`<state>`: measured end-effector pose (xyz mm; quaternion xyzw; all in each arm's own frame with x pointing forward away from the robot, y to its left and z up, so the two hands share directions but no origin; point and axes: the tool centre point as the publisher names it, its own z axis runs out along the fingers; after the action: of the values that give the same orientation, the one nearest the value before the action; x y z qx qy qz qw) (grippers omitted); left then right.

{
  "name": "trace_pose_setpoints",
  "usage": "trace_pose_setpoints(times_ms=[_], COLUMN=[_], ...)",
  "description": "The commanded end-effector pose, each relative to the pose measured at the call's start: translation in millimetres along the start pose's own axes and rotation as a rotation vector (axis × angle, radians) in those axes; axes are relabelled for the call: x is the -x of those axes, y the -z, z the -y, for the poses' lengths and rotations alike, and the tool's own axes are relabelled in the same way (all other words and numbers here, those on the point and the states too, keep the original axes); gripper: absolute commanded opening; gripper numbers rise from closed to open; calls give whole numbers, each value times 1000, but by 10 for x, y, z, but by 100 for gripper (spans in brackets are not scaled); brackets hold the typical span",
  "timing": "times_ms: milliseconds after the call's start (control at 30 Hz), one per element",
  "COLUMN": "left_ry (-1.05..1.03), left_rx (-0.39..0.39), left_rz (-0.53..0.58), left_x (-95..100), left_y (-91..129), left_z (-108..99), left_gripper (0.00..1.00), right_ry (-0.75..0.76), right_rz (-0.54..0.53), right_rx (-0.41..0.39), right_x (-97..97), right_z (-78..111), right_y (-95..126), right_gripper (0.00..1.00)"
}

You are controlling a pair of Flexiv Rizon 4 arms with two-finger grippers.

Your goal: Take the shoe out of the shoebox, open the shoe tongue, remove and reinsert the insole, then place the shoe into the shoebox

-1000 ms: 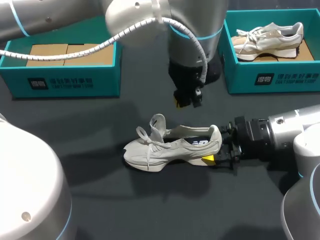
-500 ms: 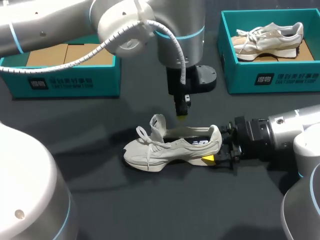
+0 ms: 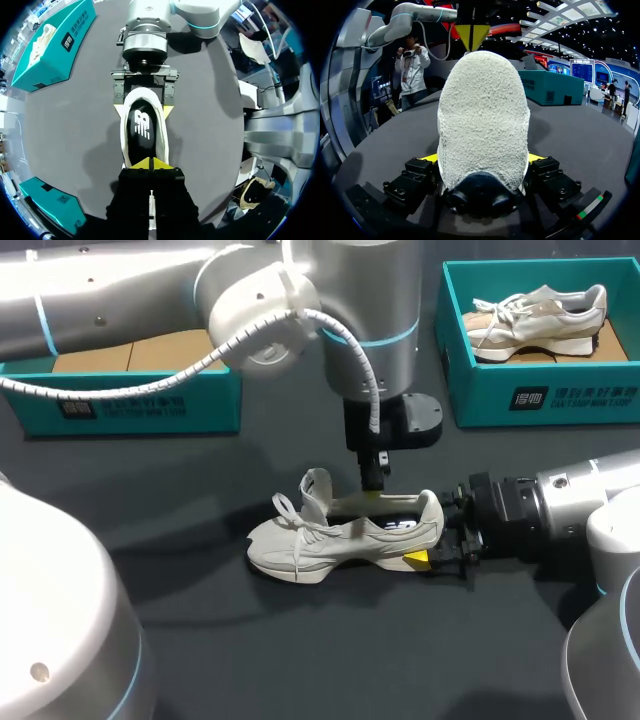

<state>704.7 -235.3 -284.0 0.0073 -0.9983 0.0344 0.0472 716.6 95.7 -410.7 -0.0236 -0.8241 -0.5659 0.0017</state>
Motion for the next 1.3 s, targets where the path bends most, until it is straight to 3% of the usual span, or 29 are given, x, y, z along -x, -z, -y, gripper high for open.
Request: trace_pose_setpoints(times_ms=[33,700,1300], left_ry=[0,-55,-15], left_rx=[6,30,16], left_rz=[-1,-15,-25], left_x=[8,-55,50], left_y=[1,-317,-502], left_z=[26,54,139], left_gripper=[0,0,0], right_ry=[-1,-1,-1], right_rz=[0,0,0], right_rx=[-5,-5,-5], right_x=[-11,-11,-11], right_z=[-7,-7,-7], right_y=[2,2,2], right_gripper=[0,0,0])
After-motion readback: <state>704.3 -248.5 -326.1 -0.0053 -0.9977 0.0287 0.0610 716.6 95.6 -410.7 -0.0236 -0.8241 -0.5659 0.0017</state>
